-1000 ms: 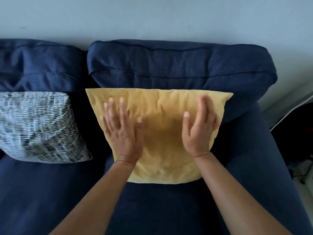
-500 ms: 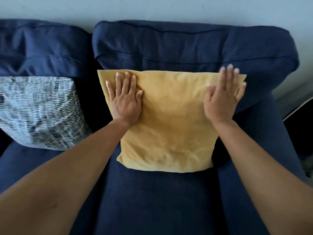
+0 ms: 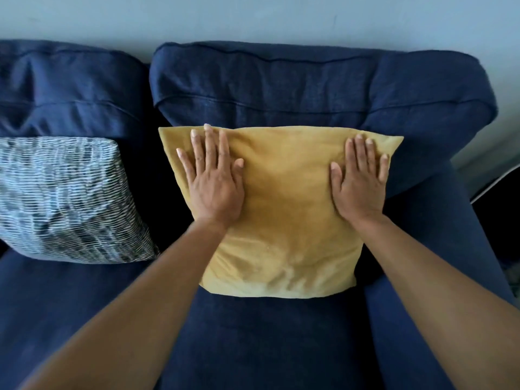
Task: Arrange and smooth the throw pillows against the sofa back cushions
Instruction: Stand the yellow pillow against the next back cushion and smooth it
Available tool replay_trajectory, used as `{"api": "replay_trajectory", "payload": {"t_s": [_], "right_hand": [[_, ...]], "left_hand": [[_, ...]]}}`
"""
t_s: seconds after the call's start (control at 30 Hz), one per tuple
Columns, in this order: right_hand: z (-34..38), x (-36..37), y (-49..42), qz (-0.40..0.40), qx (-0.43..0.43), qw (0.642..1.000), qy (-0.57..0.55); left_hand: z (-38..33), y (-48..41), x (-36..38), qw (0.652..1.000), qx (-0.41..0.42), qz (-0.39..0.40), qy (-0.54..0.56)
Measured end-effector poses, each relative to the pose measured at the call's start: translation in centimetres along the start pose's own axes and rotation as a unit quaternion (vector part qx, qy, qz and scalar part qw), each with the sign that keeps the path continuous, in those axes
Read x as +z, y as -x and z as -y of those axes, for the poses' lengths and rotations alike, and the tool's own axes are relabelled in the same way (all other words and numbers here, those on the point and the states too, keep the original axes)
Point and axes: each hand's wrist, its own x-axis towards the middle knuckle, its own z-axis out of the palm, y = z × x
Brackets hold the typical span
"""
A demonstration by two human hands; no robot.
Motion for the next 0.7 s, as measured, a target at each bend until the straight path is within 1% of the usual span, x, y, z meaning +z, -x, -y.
{"api": "replay_trajectory", "payload": {"t_s": [0.03, 0.07, 0.13, 0.17, 0.2, 0.27, 0.3, 0.37, 0.4, 0.43, 0.47, 0.53, 0.57, 0.6, 0.63, 0.7], "right_hand": [[0.1, 0.1, 0.1, -0.001, 0.003, 1.0, -0.006], [0.3, 0.3, 0.1, -0.007, 0.006, 1.0, -0.009], [0.5, 0.5, 0.2, -0.019, 0.013, 1.0, -0.011], [0.4, 0.5, 0.3, -0.024, 0.014, 1.0, -0.01], [0.2, 0.5, 0.4, -0.032, 0.014, 0.999, -0.011], [-0.4, 0.5, 0.8, -0.053, 0.035, 0.998, -0.028], [-0.6, 0.4, 1.0, -0.066, 0.063, 0.995, -0.047], [-0.2, 0.2, 1.7, -0.12, 0.121, 0.982, -0.085], [0.7, 0.1, 2.4, -0.156, 0.122, 0.976, -0.096], [2.1, 0.2, 3.3, -0.188, 0.092, 0.972, -0.108], [4.0, 0.4, 4.5, -0.205, 0.028, 0.971, -0.12], [7.8, 1.9, 7.2, -0.182, -0.137, 0.969, -0.097], [8.9, 3.0, 8.3, -0.163, -0.197, 0.965, -0.059], [9.1, 4.0, 8.9, -0.152, -0.224, 0.962, -0.022], [8.4, 4.8, 8.9, -0.144, -0.214, 0.966, -0.002], [5.5, 5.7, 8.1, -0.124, -0.114, 0.986, 0.004]], "left_hand": [[-1.2, 1.4, -0.1, 0.999, 0.014, -0.034, 0.028], [-2.6, 3.3, 0.1, 0.996, 0.044, -0.052, 0.055], [-5.2, 7.8, 0.9, 0.988, 0.132, -0.019, 0.073], [-5.5, 9.6, 1.6, 0.985, 0.164, 0.007, 0.061], [-4.9, 10.7, 2.5, 0.983, 0.177, 0.025, 0.044], [-2.5, 10.6, 3.8, 0.987, 0.156, 0.032, 0.012], [-1.2, 9.9, 4.1, 0.99, 0.138, 0.027, -0.002], [0.6, 8.1, 4.6, 0.992, 0.128, 0.013, -0.02], [0.9, 7.6, 4.9, 0.991, 0.135, 0.009, -0.023], [0.8, 7.3, 5.2, 0.989, 0.143, 0.008, -0.022], [0.5, 7.2, 5.5, 0.989, 0.149, 0.006, -0.018], [0.1, 7.3, 6.0, 0.989, 0.15, 0.003, -0.018], [0.1, 7.3, 6.2, 0.989, 0.148, 0.0, -0.021], [0.5, 7.3, 6.3, 0.989, 0.147, -0.002, -0.025], [1.0, 7.3, 6.4, 0.988, 0.149, -0.003, -0.028], [2.3, 7.3, 6.3, 0.986, 0.165, -0.005, -0.039]]}}
